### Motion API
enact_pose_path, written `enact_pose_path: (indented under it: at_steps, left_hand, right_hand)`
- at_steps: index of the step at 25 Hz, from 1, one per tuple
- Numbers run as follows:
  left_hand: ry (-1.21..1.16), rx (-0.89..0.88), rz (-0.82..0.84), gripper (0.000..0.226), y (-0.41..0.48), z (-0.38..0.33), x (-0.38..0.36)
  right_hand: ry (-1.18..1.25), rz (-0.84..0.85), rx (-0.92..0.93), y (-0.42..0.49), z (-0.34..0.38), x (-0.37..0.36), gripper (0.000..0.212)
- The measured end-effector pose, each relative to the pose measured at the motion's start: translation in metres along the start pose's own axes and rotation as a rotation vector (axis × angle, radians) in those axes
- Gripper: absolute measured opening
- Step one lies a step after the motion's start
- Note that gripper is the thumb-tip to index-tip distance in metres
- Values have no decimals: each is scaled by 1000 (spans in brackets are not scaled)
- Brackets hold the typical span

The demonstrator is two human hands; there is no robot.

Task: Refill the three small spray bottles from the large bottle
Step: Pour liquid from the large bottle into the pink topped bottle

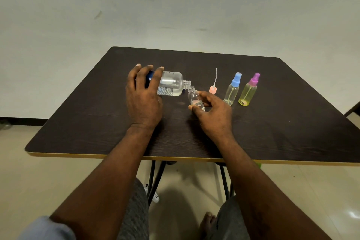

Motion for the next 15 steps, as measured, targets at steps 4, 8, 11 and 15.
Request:
enact_pose_path:
  at_steps: [4, 8, 11, 15]
  left_hand:
    - [-2, 4, 9, 58, 0, -1, 1]
    - [-1, 8, 16, 61, 0, -1, 1]
    - [-1, 3, 3, 60, 0, -1, 1]
    - [4, -4, -2, 58, -1, -1, 1]
  right_hand:
    - [-6, 1, 0, 0, 0, 1, 48]
    - [-8, 7, -11, 0, 1, 0, 48]
    - [-4, 5, -9, 0, 1, 0, 47]
    - [-7, 0, -8, 0, 1, 0, 47]
Point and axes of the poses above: each hand's wrist, its own y-axis towards the middle knuckle, its own x-axis out of the back of the hand, z = x × y, the point moved 2 cm from there along y, towards the middle knuckle, and after that the axes turned 2 degrees about -x, right-handed, at the moved point
